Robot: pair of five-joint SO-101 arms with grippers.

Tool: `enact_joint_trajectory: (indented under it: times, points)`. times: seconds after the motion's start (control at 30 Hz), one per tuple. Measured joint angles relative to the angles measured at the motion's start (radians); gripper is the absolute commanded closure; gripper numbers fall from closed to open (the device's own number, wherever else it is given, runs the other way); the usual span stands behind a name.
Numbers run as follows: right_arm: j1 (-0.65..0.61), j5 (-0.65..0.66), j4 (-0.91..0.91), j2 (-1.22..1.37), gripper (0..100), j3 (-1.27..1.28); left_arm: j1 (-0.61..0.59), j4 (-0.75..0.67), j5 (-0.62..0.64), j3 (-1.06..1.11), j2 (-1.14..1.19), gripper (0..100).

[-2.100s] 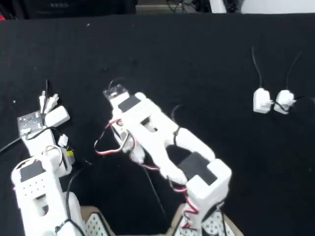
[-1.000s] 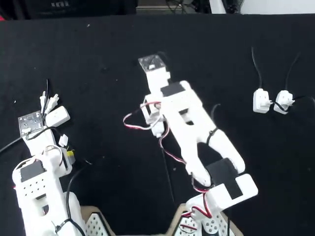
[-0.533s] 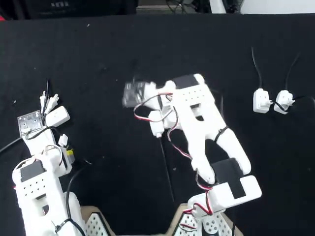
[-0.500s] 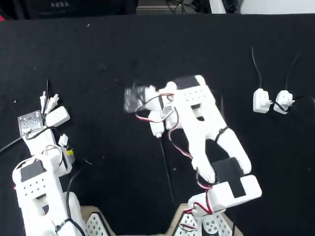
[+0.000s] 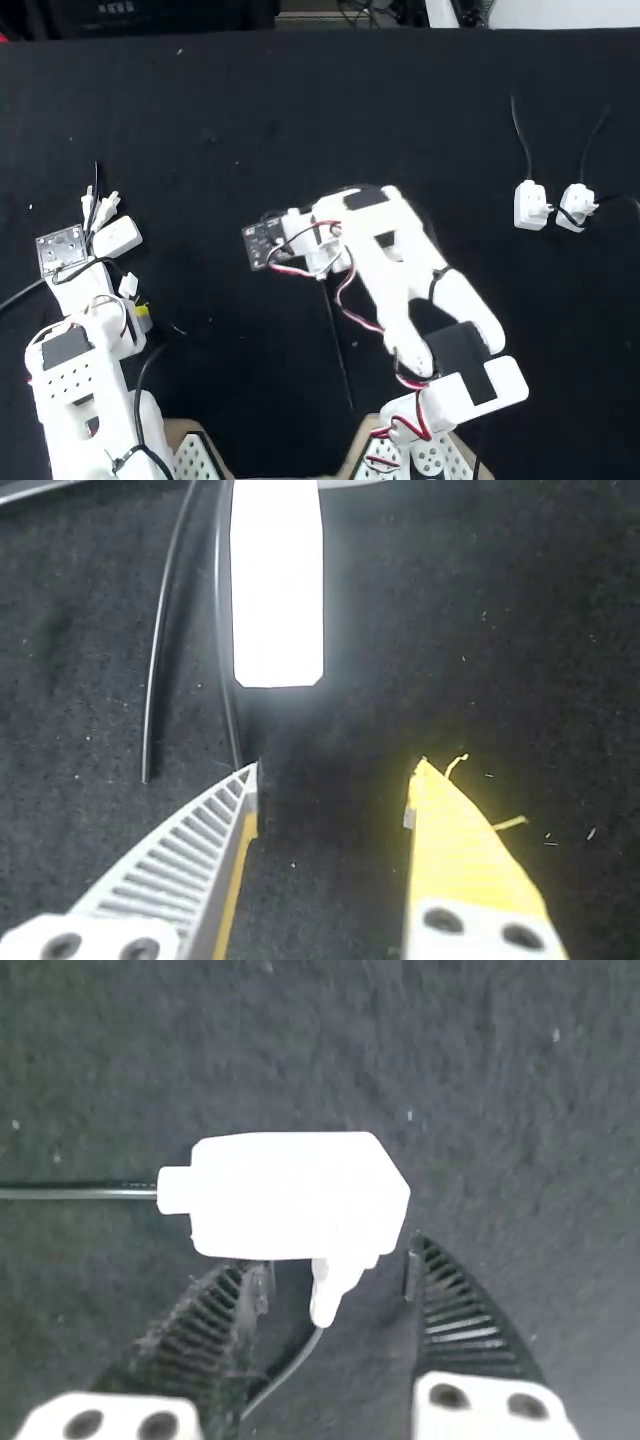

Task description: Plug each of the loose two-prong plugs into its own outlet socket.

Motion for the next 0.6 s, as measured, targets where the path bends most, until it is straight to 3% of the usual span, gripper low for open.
enact_joint_trajectory:
  times: [0.33, 0.6]
  points:
    - [-0.149, 0.0, -0.011, 0.0, 79.8, 0.0, 0.0, 0.0, 0.0, 0.0, 0.0, 76]
    - [-0.17, 0.0, 0.028, 0.0, 79.5, -0.02, 0.0, 0.0, 0.0, 0.0, 0.0, 76]
